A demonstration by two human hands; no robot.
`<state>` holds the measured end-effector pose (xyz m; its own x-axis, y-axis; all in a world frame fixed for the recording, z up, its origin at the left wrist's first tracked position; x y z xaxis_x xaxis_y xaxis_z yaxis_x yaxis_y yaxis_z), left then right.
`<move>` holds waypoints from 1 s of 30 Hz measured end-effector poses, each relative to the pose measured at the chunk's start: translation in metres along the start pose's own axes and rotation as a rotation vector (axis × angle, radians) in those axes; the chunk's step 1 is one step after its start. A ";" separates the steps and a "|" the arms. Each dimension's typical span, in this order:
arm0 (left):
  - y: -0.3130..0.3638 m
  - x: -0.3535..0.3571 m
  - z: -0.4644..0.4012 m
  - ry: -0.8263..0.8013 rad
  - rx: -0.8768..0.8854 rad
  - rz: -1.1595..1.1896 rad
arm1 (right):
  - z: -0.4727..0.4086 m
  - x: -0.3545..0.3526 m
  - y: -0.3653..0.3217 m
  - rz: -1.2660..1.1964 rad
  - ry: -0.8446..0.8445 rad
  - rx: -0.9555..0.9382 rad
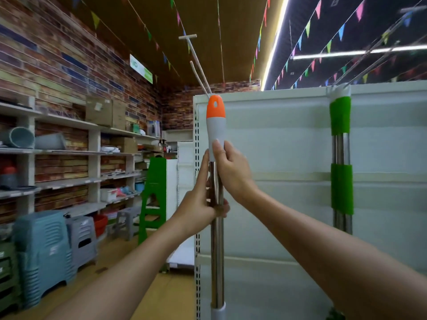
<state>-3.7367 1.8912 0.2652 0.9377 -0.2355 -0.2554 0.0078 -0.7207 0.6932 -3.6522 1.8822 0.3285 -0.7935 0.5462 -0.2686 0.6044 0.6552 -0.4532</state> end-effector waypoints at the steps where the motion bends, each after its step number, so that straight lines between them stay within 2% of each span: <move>1: 0.000 -0.009 -0.005 -0.002 0.010 0.010 | -0.005 0.005 -0.005 0.005 0.009 -0.004; 9: 0.014 -0.061 -0.053 -0.074 0.117 0.006 | -0.058 0.030 -0.037 0.108 0.153 -0.017; 13: 0.016 -0.077 -0.070 -0.077 0.146 0.019 | -0.081 0.041 -0.038 0.157 0.166 -0.005; 30: 0.023 -0.080 -0.101 -0.084 0.210 0.043 | -0.117 0.035 -0.036 0.149 0.274 -0.095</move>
<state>-3.7764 1.9593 0.3694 0.9033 -0.3164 -0.2897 -0.1124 -0.8263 0.5518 -3.6927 1.9389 0.4349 -0.6545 0.7517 -0.0814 0.7268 0.5958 -0.3417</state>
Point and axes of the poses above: each hand's wrist, its own z-axis away from the middle knuckle, its own x-axis out of the palm, y = z × x, the point moved 7 cm from there along -z, towards the middle knuckle, and after that the axes turned 14 degrees about z, right-handed, at the moved point
